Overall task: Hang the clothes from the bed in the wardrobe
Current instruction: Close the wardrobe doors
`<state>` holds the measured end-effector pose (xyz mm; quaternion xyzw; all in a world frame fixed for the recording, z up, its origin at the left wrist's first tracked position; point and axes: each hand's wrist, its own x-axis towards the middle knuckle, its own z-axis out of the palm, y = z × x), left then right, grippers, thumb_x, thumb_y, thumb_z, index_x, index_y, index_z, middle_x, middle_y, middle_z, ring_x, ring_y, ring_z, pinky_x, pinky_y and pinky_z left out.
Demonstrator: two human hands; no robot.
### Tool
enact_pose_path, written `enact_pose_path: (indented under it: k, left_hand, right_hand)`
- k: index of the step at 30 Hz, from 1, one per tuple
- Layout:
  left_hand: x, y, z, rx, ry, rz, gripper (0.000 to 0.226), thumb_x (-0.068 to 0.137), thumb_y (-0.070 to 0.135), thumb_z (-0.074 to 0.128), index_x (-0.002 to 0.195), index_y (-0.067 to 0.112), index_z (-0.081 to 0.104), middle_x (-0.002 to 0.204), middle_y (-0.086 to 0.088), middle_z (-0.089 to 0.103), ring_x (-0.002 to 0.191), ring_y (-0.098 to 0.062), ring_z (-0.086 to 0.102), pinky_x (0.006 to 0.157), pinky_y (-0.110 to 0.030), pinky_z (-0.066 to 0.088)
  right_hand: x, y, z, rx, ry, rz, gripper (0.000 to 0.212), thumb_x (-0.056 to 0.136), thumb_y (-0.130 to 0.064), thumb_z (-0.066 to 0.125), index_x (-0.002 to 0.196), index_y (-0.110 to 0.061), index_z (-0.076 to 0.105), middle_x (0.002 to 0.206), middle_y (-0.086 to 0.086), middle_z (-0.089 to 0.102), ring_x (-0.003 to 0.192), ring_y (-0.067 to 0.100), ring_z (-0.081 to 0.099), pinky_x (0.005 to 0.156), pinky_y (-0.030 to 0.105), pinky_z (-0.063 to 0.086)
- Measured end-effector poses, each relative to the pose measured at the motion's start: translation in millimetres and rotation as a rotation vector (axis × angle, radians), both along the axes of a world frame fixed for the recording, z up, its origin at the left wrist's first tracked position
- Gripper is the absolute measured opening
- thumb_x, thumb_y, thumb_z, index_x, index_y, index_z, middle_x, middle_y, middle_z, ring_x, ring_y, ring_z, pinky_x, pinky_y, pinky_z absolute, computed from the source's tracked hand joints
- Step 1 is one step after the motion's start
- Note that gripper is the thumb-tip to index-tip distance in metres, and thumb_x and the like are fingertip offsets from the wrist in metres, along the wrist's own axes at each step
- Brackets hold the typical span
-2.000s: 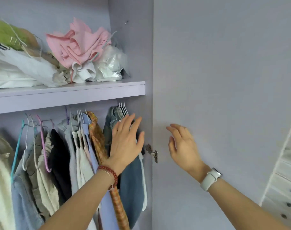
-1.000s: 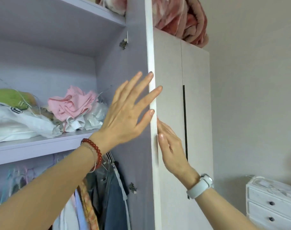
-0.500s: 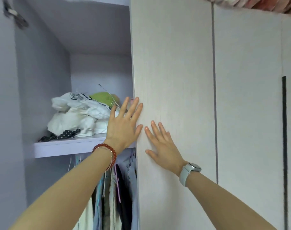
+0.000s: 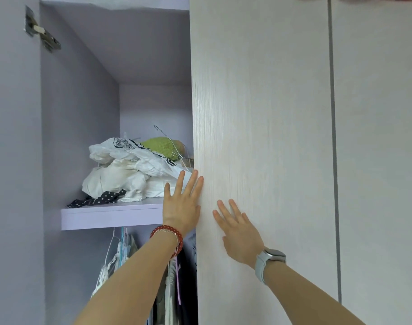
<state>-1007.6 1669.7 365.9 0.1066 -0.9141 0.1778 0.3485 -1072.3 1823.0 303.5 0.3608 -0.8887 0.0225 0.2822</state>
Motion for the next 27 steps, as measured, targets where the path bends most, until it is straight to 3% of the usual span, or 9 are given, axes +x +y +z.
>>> enact_pose_path:
  k: [4,7,11,13,16,19,22,24,27]
  left_hand:
    - [15.7,4.8,9.6,-0.019,-0.006,-0.034,0.059,0.096,0.036,0.032,0.147,0.023,0.006,0.157,0.000,-0.006,0.143,-0.023,-0.008,0.113,-0.051,0.001]
    - [47.9,1.0,16.2,0.004,0.093,-0.054,0.047,0.094,0.033,0.034,0.140,0.022,0.031,0.152,-0.002,0.022,0.138,-0.020,0.020,0.111,-0.042,0.010]
    - [117.7,-14.0,29.8,-0.063,0.294,-0.045,0.033,0.091,0.029,0.038,0.109,0.015,0.061,0.107,-0.006,0.064,0.100,-0.026,0.056,0.090,-0.037,0.031]
    - [160.7,-23.6,37.8,-0.084,0.438,-0.035,0.037,0.085,0.026,0.035,0.082,0.008,0.067,0.075,-0.010,0.067,0.072,-0.030,0.060,0.072,-0.036,0.041]
    - [224.8,-35.5,48.7,-0.110,0.546,0.081,0.034,0.081,0.022,0.036,0.070,0.008,0.065,0.061,-0.010,0.062,0.058,-0.030,0.057,0.060,-0.035,0.042]
    - [285.1,-50.0,54.3,-0.180,0.688,0.194,0.019,0.081,0.016,0.049,0.077,0.009,0.067,0.072,-0.008,0.067,0.071,-0.031,0.061,0.068,-0.037,0.041]
    - [340.9,-63.8,46.5,-0.281,0.760,0.351,0.020,0.082,0.020,0.052,0.090,0.010,0.067,0.102,-0.009,0.066,0.104,-0.034,0.056,0.089,-0.047,0.035]
    - [368.5,-74.0,36.9,-0.281,0.741,0.464,0.031,0.082,0.023,0.052,0.109,0.011,0.061,0.129,-0.014,0.053,0.127,-0.038,0.039,0.101,-0.056,0.024]
    - [393.4,-88.9,18.5,-0.049,0.688,0.576,0.069,0.079,0.024,0.058,0.141,0.013,0.030,0.152,-0.022,0.015,0.139,-0.042,0.012,0.106,-0.060,0.014]
  right_hand:
    - [15.3,4.4,15.8,-0.064,-0.050,0.049,0.054,0.096,-0.022,0.034,0.146,-0.024,0.015,0.156,-0.005,-0.007,0.143,0.019,-0.010,0.116,0.041,0.008]
    - [38.2,3.7,25.5,-0.213,-0.022,0.133,0.046,0.096,-0.025,0.034,0.142,-0.024,0.028,0.151,-0.005,0.022,0.141,0.014,0.012,0.113,0.035,0.009]
    - [83.8,-14.8,32.5,-0.526,0.049,0.330,0.035,0.091,-0.017,0.043,0.123,-0.016,0.056,0.121,0.003,0.060,0.119,0.023,0.048,0.104,0.037,0.026]
    - [111.0,-33.8,35.6,-0.677,0.028,0.453,0.034,0.084,-0.016,0.044,0.110,-0.010,0.065,0.104,0.007,0.067,0.103,0.030,0.058,0.094,0.042,0.039]
    - [150.8,-72.0,34.6,-0.740,-0.025,0.605,0.032,0.084,-0.013,0.046,0.109,-0.008,0.064,0.105,0.006,0.067,0.102,0.028,0.058,0.091,0.040,0.040]
    - [190.1,-111.9,28.6,-0.764,-0.103,0.720,0.028,0.085,-0.005,0.052,0.111,-0.008,0.063,0.107,0.006,0.065,0.104,0.028,0.055,0.089,0.033,0.035]
    - [232.4,-143.7,24.7,-0.761,-0.196,0.843,0.028,0.086,-0.002,0.052,0.112,-0.006,0.062,0.108,0.009,0.063,0.105,0.029,0.055,0.092,0.035,0.038]
    - [257.0,-160.1,22.6,-0.735,-0.224,0.916,0.029,0.087,-0.003,0.050,0.114,-0.005,0.060,0.112,0.008,0.062,0.108,0.028,0.053,0.095,0.036,0.039]
    - [285.4,-177.7,19.1,-0.698,-0.258,0.976,0.030,0.089,-0.006,0.048,0.117,-0.007,0.058,0.117,0.007,0.059,0.112,0.025,0.050,0.097,0.032,0.036]
